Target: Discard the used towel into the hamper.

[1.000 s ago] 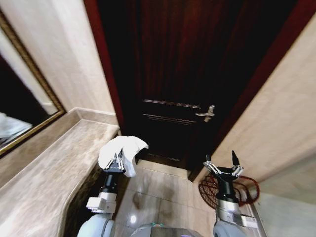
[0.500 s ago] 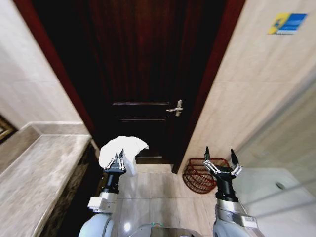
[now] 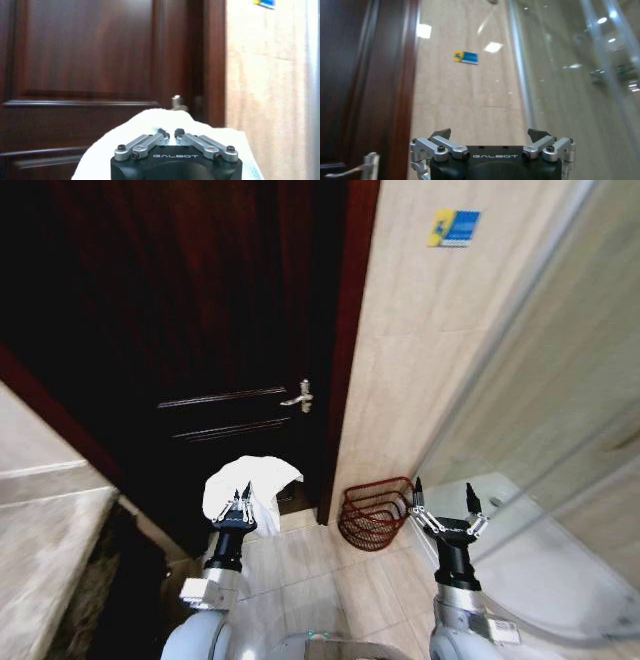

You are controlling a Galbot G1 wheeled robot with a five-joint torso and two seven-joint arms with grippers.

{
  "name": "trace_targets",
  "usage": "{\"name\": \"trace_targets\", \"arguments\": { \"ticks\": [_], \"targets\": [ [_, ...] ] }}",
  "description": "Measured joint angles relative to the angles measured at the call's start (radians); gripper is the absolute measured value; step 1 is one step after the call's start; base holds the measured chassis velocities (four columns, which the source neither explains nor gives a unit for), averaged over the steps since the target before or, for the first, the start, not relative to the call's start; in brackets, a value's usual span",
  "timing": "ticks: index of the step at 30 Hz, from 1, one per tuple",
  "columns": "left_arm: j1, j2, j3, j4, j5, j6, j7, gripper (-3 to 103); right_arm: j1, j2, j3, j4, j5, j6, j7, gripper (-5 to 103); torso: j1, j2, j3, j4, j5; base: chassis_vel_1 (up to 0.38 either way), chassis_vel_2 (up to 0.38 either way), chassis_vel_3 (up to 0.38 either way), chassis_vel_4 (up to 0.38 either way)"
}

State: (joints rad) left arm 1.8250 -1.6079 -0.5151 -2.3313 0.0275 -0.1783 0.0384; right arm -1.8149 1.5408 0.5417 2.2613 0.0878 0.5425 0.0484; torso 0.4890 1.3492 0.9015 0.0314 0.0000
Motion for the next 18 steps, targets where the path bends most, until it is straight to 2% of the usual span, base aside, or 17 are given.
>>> {"name": "trace_targets", "arguments": {
  "ticks": [18],
  "targets": [
    [-0.001, 0.0, 0.006, 0.006, 0.005, 0.0, 0.0, 3, -0.004, 0.0, 0.002, -0.014, 0.001, 0.008, 0.001, 100, 0.0, 0.0, 0.0, 0.0, 0.0001, -0.123, -0.125, -0.126, -0.125]
  ]
}}
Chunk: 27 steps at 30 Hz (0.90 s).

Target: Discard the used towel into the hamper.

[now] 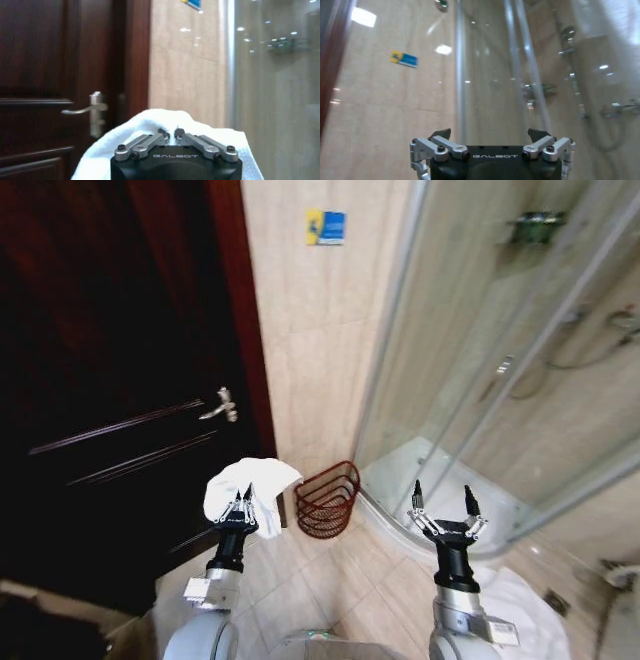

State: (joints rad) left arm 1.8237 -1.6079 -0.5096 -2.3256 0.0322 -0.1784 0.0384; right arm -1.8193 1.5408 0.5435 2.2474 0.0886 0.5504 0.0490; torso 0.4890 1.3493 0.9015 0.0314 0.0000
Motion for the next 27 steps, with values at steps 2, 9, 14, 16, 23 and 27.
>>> {"name": "trace_targets", "arguments": {
  "ticks": [2, 9, 14, 16, 23, 27],
  "targets": [
    [0.0, 0.0, 0.0, 0.0, 0.0, 0.0, 0.0, 3, 0.0, 0.001, 0.0, -0.001, -0.001, 0.0, 0.003, 100, 0.0, 0.0, 0.0, 0.0, 0.0, -0.115, -0.118, -0.136, -0.138],
    [-0.001, 0.0, 0.0, 0.003, -0.002, 0.0, -0.001, 3, 0.0, 0.001, 0.0, 0.005, -0.004, -0.007, 0.017, 100, 0.0, 0.0, 0.0, 0.0, 0.0, -0.13, -0.124, -0.116, -0.128],
    [-0.004, 0.0, 0.003, 0.039, -0.039, -0.016, 0.052, 3, -0.016, 0.0, -0.018, 0.067, -0.002, -0.11, -0.002, 100, 0.0, 0.0, 0.0, 0.0, -0.0003, -0.122, -0.119, -0.119, -0.146],
    [-0.008, 0.0, 0.015, 0.056, -0.061, -0.015, 0.059, 3, -0.016, -0.002, -0.025, 0.078, -0.007, -0.132, -0.01, 100, 0.0, 0.0, 0.0, -0.0003, 0.0, -0.099, -0.101, -0.115, -0.11],
    [-0.054, 0.0, 0.046, 0.15, -0.124, -0.038, 0.123, 3, -0.009, -0.016, -0.041, 0.108, -0.029, -0.204, -0.032, 100, 0.0, 0.0, 0.0, 0.0001, 0.0001, -0.041, -0.042, -0.057, -0.034],
    [-0.114, 0.002, 0.066, 0.229, -0.137, -0.039, 0.133, 3, -0.015, -0.021, -0.044, 0.108, -0.051, -0.213, -0.039, 100, 0.0, 0.0, 0.0, 0.0002, 0.0, 0.0, 0.0, 0.0, 0.0]
  ]
}}
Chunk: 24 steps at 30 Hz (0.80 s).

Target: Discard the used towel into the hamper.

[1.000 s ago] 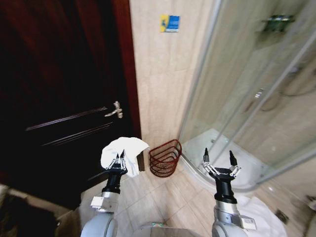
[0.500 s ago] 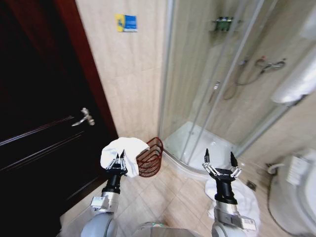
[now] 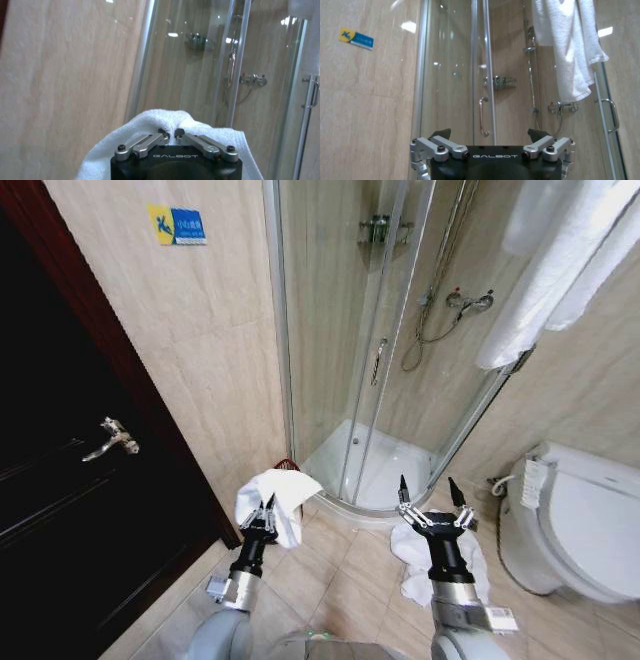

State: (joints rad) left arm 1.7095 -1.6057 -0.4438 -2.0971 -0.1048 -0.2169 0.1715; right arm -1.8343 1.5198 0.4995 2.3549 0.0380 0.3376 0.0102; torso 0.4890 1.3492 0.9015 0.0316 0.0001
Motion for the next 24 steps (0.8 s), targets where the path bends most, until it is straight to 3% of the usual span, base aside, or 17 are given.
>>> {"name": "trace_targets", "arguments": {
  "ticks": [7, 11, 13, 19, 21, 22, 24],
  "targets": [
    [-0.089, 0.018, 0.026, 0.105, 0.0, -0.006, -0.001, 3, 0.012, 0.019, -0.003, -0.017, -0.036, 0.0, 0.014, 100, 0.0, 0.0, 0.0, -0.0002, 0.0007, 0.0, 0.0, 0.0, 0.0],
    [-0.148, 0.031, 0.033, 0.144, -0.025, 0.017, -0.028, 3, 0.016, 0.028, -0.009, -0.019, -0.045, 0.002, 0.016, 100, 0.0, 0.0, 0.0, -0.0001, 0.0007, 0.0, 0.0, 0.0, 0.0],
    [-0.197, 0.045, 0.04, 0.176, -0.045, 0.038, -0.043, 3, 0.013, 0.036, -0.008, -0.018, -0.046, 0.014, 0.016, 100, 0.0, 0.0, 0.0, -0.0001, -0.0014, 0.0, 0.0, 0.0, 0.0],
    [-0.25, 0.099, 0.018, 0.188, -0.06, 0.078, -0.048, 3, -0.001, 0.044, 0.003, -0.018, -0.048, 0.039, 0.02, 100, 0.0, 0.0, 0.0, -0.0004, -0.0008, 0.0, 0.0, 0.0, 0.0],
    [-0.233, 0.216, -0.045, 0.141, -0.07, 0.114, -0.009, 3, -0.01, 0.046, 0.008, -0.012, -0.048, 0.044, 0.028, 100, 0.0, 0.0, 0.0, -0.0004, -0.0006, 0.0, 0.0, 0.0, 0.0],
    [-0.233, 0.216, -0.045, 0.141, -0.07, 0.114, -0.009, 3, -0.01, 0.046, 0.008, -0.012, -0.048, 0.044, 0.028, 100, 0.0, 0.0, 0.0, -0.0004, -0.0006, 0.0, 0.0, 0.0, 0.0],
    [-0.209, 0.337, -0.155, 0.131, -0.09, 0.103, 0.039, 3, -0.015, 0.045, 0.011, -0.012, -0.044, 0.053, 0.032, 100, 0.0, 0.0, 0.0, 0.0, -0.0004, 0.0, 0.0, 0.0, 0.0]
  ]
}}
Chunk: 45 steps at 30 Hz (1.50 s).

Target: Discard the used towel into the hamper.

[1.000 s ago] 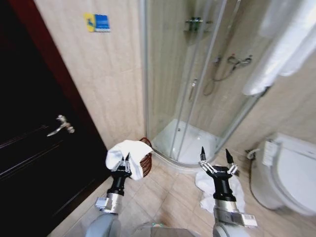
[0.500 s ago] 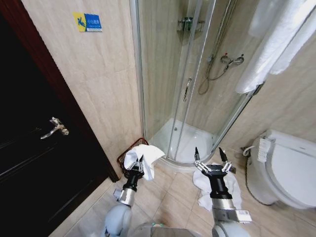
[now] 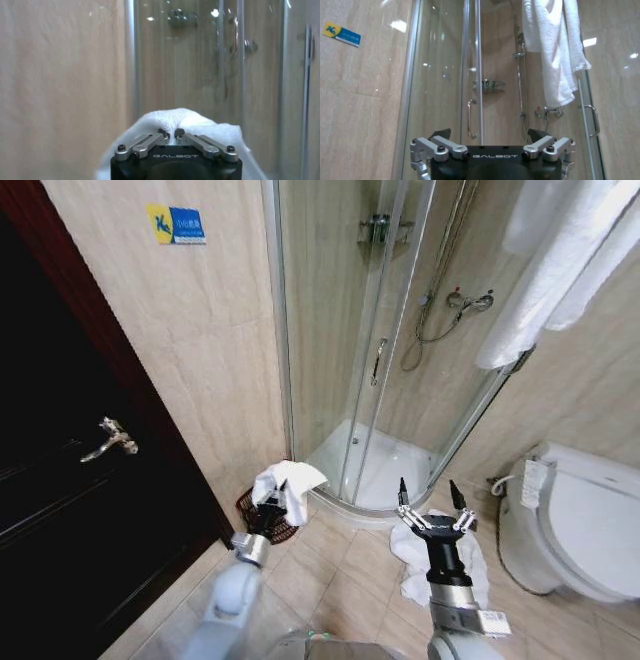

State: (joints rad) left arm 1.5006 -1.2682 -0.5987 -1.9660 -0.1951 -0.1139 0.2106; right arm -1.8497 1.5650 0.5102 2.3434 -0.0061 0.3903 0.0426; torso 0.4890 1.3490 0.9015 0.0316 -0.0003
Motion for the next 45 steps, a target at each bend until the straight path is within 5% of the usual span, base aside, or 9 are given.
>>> {"name": "trace_targets", "arguments": {
  "ticks": [7, 14, 30, 45],
  "targets": [
    [0.003, 0.096, -0.08, -0.02, -0.094, 0.005, 0.014, 3, 0.009, 0.007, -0.019, -0.023, -0.011, 0.005, -0.001, 100, 0.0, 0.0, 0.0, 0.0, 0.0, 0.0, 0.0, 0.0, 0.0],
    [-0.038, 0.079, -0.017, 0.009, -0.093, 0.017, 0.016, 3, 0.015, 0.007, -0.014, -0.033, -0.025, 0.01, -0.005, 100, 0.0, 0.0, 0.0, -0.0002, -0.0001, 0.0, 0.0, 0.0, 0.0],
    [-0.229, 0.096, 0.146, 0.269, -0.109, 0.015, 0.03, 3, 0.006, 0.019, -0.001, -0.062, -0.033, 0.053, -0.006, 100, 0.0, 0.0, 0.0, 0.0, 0.0004, 0.0, 0.0, 0.0, 0.0],
    [-0.513, 0.076, 0.3, 0.532, -0.12, 0.01, -0.002, 3, 0.024, 0.043, 0.011, -0.1, -0.042, 0.142, -0.018, 100, 0.0, 0.0, 0.0, -0.0002, 0.0004, 0.0, 0.0, 0.0, 0.0]
  ]
}}
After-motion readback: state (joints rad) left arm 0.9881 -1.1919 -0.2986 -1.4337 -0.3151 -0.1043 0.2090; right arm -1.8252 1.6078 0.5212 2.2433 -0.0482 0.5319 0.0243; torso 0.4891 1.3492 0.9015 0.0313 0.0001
